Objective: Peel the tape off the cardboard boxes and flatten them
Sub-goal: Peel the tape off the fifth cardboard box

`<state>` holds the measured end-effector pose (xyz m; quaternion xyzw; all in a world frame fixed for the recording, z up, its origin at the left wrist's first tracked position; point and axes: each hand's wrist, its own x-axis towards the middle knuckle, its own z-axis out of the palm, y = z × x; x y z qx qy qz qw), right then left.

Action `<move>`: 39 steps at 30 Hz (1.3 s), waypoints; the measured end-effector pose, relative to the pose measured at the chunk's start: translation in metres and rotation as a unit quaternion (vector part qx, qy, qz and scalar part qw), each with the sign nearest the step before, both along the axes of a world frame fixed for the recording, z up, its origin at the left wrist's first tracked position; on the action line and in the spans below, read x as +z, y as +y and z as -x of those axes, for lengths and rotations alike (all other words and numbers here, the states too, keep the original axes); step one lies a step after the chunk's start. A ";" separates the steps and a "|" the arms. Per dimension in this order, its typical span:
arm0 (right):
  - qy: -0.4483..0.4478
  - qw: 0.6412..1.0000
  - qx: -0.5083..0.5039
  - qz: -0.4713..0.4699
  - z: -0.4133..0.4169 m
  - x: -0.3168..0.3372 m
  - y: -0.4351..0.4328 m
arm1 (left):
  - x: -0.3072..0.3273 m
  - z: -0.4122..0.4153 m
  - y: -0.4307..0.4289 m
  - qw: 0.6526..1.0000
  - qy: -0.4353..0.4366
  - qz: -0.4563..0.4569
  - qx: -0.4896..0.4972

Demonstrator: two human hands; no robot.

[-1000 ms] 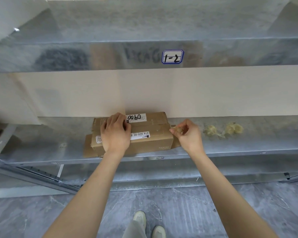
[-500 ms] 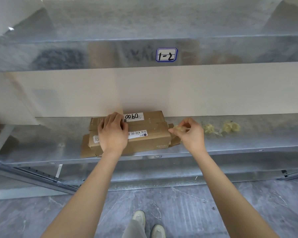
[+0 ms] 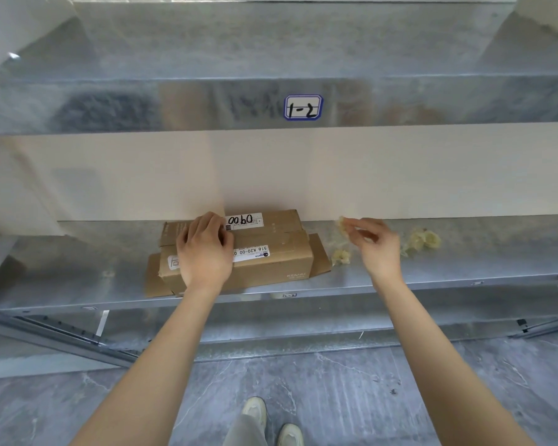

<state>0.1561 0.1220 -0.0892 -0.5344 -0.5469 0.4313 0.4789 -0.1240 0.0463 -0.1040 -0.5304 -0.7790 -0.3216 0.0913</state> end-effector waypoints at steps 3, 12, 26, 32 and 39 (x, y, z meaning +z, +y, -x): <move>-0.034 0.999 -0.029 0.028 -0.011 -0.006 0.006 | 0.000 0.000 -0.001 1.000 0.000 0.002 0.002; -0.096 0.989 -0.057 0.097 -0.027 -0.050 0.011 | -0.002 0.001 0.001 1.000 0.002 0.005 0.000; -0.322 0.944 -0.072 0.023 -0.042 -0.056 0.005 | 0.000 -0.001 0.001 1.000 -0.007 0.007 0.006; -0.361 0.931 -0.043 -0.008 -0.048 -0.048 0.005 | 0.001 0.000 0.000 1.000 -0.005 0.007 0.005; -0.347 0.936 -0.014 -0.049 -0.045 -0.028 0.011 | 0.002 0.001 -0.001 0.998 -0.056 0.025 0.009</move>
